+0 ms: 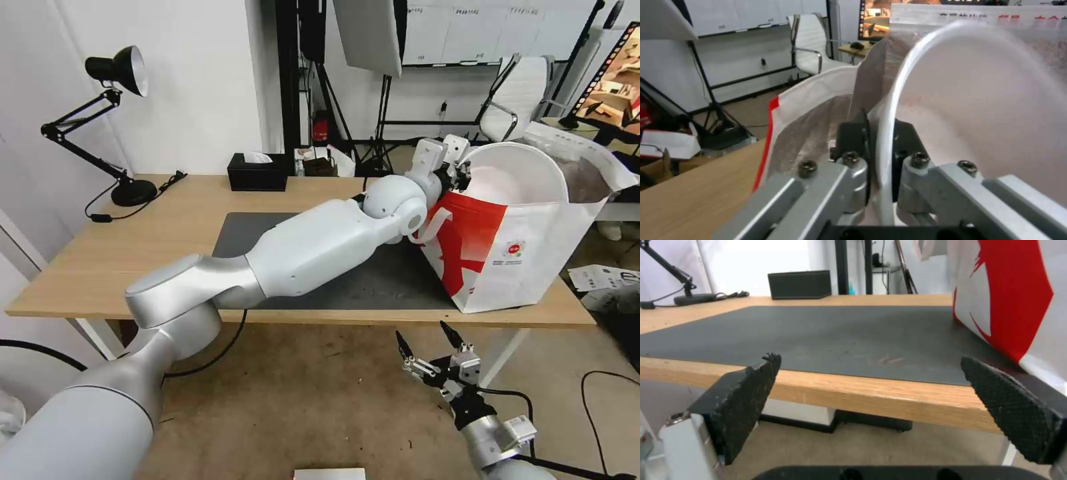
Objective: Pick up the trash from the table and place it into the takeout bag.
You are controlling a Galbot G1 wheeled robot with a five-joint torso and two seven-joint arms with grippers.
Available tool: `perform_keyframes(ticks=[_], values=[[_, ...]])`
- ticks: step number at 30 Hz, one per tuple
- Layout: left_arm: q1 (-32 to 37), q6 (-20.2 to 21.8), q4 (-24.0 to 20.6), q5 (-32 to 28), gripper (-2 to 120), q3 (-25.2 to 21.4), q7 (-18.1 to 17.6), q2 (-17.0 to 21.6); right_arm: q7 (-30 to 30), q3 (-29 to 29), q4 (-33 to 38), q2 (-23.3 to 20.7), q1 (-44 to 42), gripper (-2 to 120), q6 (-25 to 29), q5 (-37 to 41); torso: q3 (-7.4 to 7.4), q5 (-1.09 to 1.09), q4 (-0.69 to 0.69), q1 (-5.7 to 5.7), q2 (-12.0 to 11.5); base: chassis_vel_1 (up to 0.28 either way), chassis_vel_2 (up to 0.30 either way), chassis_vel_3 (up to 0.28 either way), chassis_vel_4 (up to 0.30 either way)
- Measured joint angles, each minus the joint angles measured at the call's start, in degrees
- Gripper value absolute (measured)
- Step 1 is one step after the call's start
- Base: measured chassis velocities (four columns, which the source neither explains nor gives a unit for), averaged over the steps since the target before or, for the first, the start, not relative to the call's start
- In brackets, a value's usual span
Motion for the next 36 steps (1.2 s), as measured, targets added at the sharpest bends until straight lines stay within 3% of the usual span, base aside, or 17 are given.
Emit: perform_keyframes(ticks=[13,19,20,22,24,25,26,27,29,31,33,34,35,36], values=[[1.0,0.4,-4.6,-0.7,57,0.2,-2.2,1.9,0.0,0.0,0.0,0.0,0.0,100,0.0,0.0,0.00,0.00,0.00,0.00,0.0,0.000,0.000,0.000,0.000],[1.1,0.4,-5.1,-0.7,62,0.0,-2.3,2.2,0.0,0.0,0.0,0.0,0.0,100,0.0,0.0,0.00,0.00,0.00,0.00,0.0,0.000,0.000,0.000,0.000],[1.2,0.2,-8.7,-0.6,81,-0.8,-3.6,4.8,0.0,0.0,0.0,0.0,0.0,100,0.0,0.0,0.00,0.00,-0.01,0.00,0.0,0.000,0.000,0.000,0.000],[2.6,-0.1,-17.1,0.8,90,-3.0,-4.6,12.3,0.0,0.0,0.0,0.0,0.0,100,0.0,0.0,0.00,-0.02,0.01,0.00,0.0,0.000,0.000,0.000,0.000],[3.3,-0.2,-19.1,1.1,93,-3.6,-4.7,14.2,0.0,0.0,0.0,0.0,0.0,100,0.0,0.0,0.00,-0.03,0.03,0.00,0.0,0.000,0.000,0.000,0.000],[4.2,-0.6,-21.4,1.5,97,-4.2,-4.6,16.6,0.0,0.0,0.0,0.0,0.0,100,0.0,0.0,0.00,-0.03,0.01,0.00,0.0,0.000,0.000,0.000,0.000],[6.5,-1.5,-26.2,2.5,99,-5.7,-4.6,21.5,0.0,0.0,0.0,0.0,0.0,100,0.0,0.0,0.00,-0.03,0.02,0.00,0.0,0.000,0.000,0.000,0.000],[6.5,-1.5,-26.2,2.5,99,-5.7,-4.6,21.5,0.0,0.0,0.0,0.0,0.0,100,0.0,0.0,0.00,-0.03,0.02,0.00,0.0,0.000,0.000,0.000,0.000],[10.4,-2.1,-31.4,4.3,100,-7.9,-3.9,27.2,0.0,0.0,0.0,0.0,0.0,100,0.0,0.0,0.00,-0.03,-0.02,0.00,0.0,0.000,0.000,0.000,0.000],[18.0,-3.2,-38.1,7.6,100,-13.4,-2.8,36.2,0.0,0.0,0.0,0.0,0.0,100,0.0,0.0,0.01,-0.03,0.04,0.00,0.0,0.000,0.000,0.000,0.000],[19.8,-3.4,-39.3,8.1,100,-15.0,-2.6,37.9,0.0,0.0,0.0,0.0,0.0,100,0.0,0.0,0.00,-0.06,0.05,0.00,0.0,0.000,0.000,0.000,0.000],[25.1,-4.0,-42.5,10.2,100,-19.7,-2.4,41.8,0.0,0.0,0.0,0.0,0.0,100,0.0,0.0,0.00,-0.05,0.03,0.00,0.0,0.000,0.000,0.000,0.000],[25.1,-4.0,-42.5,10.2,100,-19.7,-2.4,41.8,0.0,0.0,0.0,0.0,0.0,100,0.0,0.0,0.00,-0.05,0.03,0.00,0.0,0.000,0.000,0.000,0.000],[28.7,-4.3,-44.2,11.7,100,-22.6,-2.5,43.6,0.0,0.0,0.0,0.0,0.0,100,0.0,0.0,0.00,-0.03,0.03,-0.01,0.0,0.000,0.000,0.000,0.000]])
